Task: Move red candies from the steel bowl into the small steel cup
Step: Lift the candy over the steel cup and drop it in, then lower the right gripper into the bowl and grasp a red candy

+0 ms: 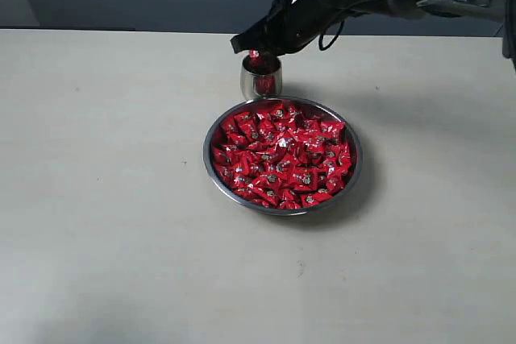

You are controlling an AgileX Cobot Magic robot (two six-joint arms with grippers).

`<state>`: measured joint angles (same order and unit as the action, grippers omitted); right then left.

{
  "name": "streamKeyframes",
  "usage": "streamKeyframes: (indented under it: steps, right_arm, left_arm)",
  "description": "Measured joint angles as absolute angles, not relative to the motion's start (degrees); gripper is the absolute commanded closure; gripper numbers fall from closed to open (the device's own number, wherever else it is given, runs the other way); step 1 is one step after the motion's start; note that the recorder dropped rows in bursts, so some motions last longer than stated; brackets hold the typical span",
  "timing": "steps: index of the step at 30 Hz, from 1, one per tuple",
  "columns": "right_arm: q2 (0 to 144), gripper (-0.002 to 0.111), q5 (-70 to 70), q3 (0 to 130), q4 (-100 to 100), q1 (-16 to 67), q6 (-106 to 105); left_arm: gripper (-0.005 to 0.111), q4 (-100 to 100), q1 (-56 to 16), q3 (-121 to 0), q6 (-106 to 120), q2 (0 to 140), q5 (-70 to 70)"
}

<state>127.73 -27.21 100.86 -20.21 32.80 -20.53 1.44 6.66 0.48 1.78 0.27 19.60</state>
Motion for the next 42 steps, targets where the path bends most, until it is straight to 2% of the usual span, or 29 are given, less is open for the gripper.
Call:
streamKeyframes:
  steps: [9,11,12,15,17,27,42]
  right_arm:
    - [131.81,0.105,-26.07,103.85,-18.59,32.80,-20.53]
    - [131.81,0.095,-25.89,103.85,-18.48,32.80,-20.53]
    - [131.81,0.084,-25.80,103.85,-18.48,32.80,-20.53]
    - [131.81,0.062,-25.80,103.85,-18.25,32.80,-20.53]
    - [131.81,0.056,-25.80,103.85,-18.11,32.80,-20.53]
    - [128.61,0.057,-29.70,103.85,-17.52,32.80,-20.53]
    - [118.94,0.057,-49.99,103.87,-17.02,33.02,-20.53]
  left_arm:
    - [0.106,1.44,6.66,0.48,1.78,0.27,19.60]
    - [0.106,1.44,6.66,0.48,1.78,0.27,19.60]
    - [0.106,1.44,6.66,0.48,1.78,0.27,19.60]
    - [0.106,1.44,6.66,0.48,1.78,0.27,19.60]
    - [0.106,1.44,6.66,0.48,1.78,0.27,19.60]
    - [0.106,1.44,6.66,0.48,1.78,0.27,19.60]
    - [0.106,1.44,6.66,0.48,1.78,0.27,19.60]
